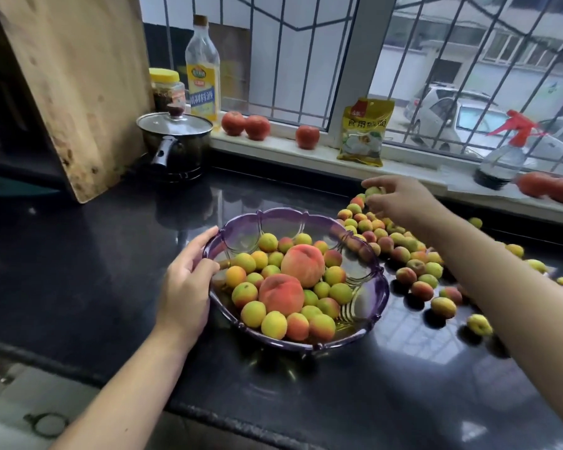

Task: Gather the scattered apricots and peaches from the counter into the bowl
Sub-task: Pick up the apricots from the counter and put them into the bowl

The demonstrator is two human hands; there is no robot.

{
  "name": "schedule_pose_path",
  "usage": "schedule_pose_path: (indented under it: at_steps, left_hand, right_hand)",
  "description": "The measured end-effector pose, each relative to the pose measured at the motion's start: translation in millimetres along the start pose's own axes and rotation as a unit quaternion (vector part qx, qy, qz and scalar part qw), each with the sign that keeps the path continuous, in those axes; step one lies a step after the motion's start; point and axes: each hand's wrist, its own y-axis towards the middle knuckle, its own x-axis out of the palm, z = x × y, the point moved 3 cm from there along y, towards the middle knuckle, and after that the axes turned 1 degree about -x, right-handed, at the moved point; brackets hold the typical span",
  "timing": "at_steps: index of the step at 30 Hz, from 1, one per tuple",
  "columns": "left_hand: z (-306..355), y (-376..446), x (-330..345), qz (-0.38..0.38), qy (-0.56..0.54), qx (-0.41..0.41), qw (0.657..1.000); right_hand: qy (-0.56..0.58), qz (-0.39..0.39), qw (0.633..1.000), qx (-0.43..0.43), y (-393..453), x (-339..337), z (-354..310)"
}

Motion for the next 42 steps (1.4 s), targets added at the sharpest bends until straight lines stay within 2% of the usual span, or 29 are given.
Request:
schedule_pose_path:
  at_steps: [2,4,11,15,24,29,32,34,36,39,42]
  left_hand:
    - [1,-1,0,0.002,-0.008,-0.004,1.000]
    - [1,-1,1,0.005,-0.014,-0.006,1.000]
    - [-1,1,0,0.009,-0.005,-0.011,1.000]
    - [-1,-1,-1,0.000,-0.004,-0.017,1.000]
    - [0,-3,0,-0.009,-0.005,-0.008,1.000]
    - [1,-4,1,-0.009,-0.014,0.006,1.000]
    - [-3,1,1,0.001,-0.019,0.010,1.000]
    - [-4,5,1,0.020,-0.022,0.013,0.999]
    - [-5,8,1,0.030,-0.024,0.013,0.999]
    - [-3,7,4,0.034,-0.042,0.017,0.998]
    - [0,6,6,0.039,-0.040,0.029,0.998]
  right_hand:
    - [0.021,-0.061,0.997,-0.038,-29,-3,-27]
    - [-0.015,-0.095,0.991,-0.089,-50,4,-48]
    - [-0.214,-0.114,0.940,-0.239,-28,78,-81]
    - [-0.309,-0.139,0.905,-0.257,-9,106,-77]
    - [-0.299,-0.131,0.901,-0.285,-6,117,-74]
    - [-0.263,-0.138,0.916,-0.270,-10,115,-75]
    - [-0.185,-0.025,0.953,-0.240,-2,78,-62]
    - [-0.147,0.048,0.972,-0.176,12,44,-35]
    - [-0.157,0.081,0.980,-0.087,24,19,4]
    - [-0.230,0.065,0.971,0.027,30,6,61]
    - [-0.247,0.040,0.967,0.049,31,13,79]
